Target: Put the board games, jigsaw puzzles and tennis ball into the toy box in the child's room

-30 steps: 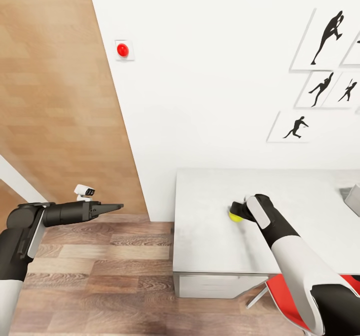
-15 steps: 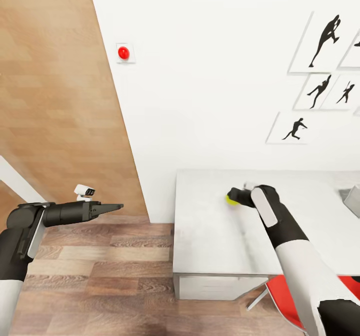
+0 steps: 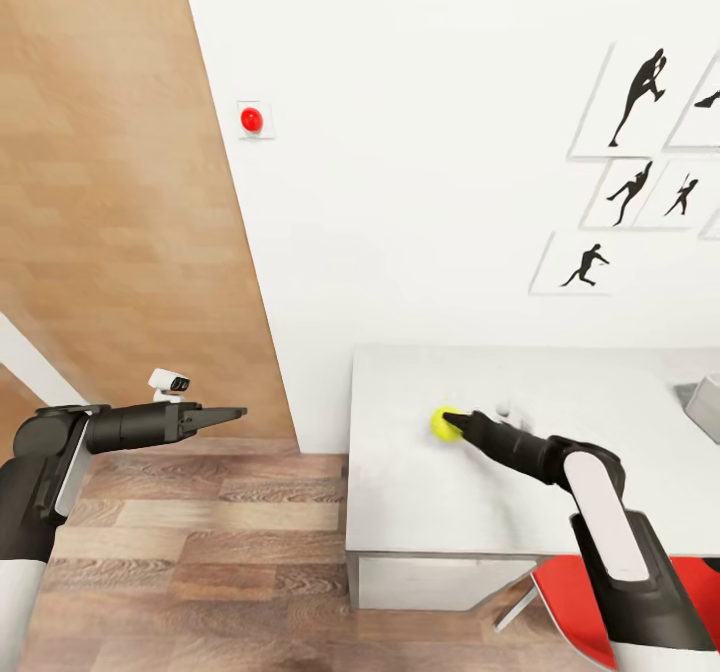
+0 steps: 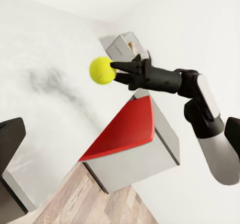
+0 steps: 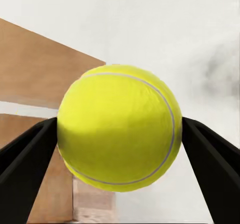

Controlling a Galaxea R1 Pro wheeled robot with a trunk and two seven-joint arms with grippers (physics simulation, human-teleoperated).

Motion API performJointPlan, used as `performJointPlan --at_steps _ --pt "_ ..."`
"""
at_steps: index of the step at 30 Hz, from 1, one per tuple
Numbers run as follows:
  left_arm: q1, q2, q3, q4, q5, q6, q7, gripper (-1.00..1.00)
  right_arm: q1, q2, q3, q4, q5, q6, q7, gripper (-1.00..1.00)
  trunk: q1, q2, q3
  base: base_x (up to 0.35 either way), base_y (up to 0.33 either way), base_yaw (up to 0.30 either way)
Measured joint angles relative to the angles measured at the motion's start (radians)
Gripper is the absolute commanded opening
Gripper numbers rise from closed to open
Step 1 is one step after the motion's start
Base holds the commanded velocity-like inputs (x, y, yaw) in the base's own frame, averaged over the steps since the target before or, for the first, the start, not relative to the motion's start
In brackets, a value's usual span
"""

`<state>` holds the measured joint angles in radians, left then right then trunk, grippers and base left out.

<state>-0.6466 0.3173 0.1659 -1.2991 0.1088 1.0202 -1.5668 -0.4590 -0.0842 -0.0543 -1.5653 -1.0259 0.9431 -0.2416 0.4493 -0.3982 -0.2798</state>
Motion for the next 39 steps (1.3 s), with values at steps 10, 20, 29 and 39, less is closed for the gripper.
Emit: performJointPlan --at_steps 10,20,29,39 --pt "0.0 -0.003 -0.002 0.0 -0.003 -0.001 0.0 1.0 0.085 -0.048 -0.075 -0.009 -0.029 0.0 0.414 -1.0 0.0 0.0 0.017 0.0 0.0 0.0" --pt "0.0 -0.007 -0.003 0.0 -0.004 0.0 0.0 1.0 0.092 -0.055 -0.078 -0.009 -0.032 0.002 0.44 -1.0 0.0 0.0 0.033 0.0 0.0 0.0" --pt "0.0 -0.008 -0.004 0.0 -0.004 0.0 0.0 1.0 0.092 -0.056 -0.079 -0.007 -0.029 0.001 0.44 -1.0 0.0 0.0 0.048 0.0 0.0 0.0" --pt "0.0 -0.009 -0.007 0.0 -0.004 0.0 0.0 1.0 0.092 -0.056 -0.078 0.0 -0.029 0.0 0.44 -1.0 0.0 0.0 0.065 0.0 0.0 0.0"
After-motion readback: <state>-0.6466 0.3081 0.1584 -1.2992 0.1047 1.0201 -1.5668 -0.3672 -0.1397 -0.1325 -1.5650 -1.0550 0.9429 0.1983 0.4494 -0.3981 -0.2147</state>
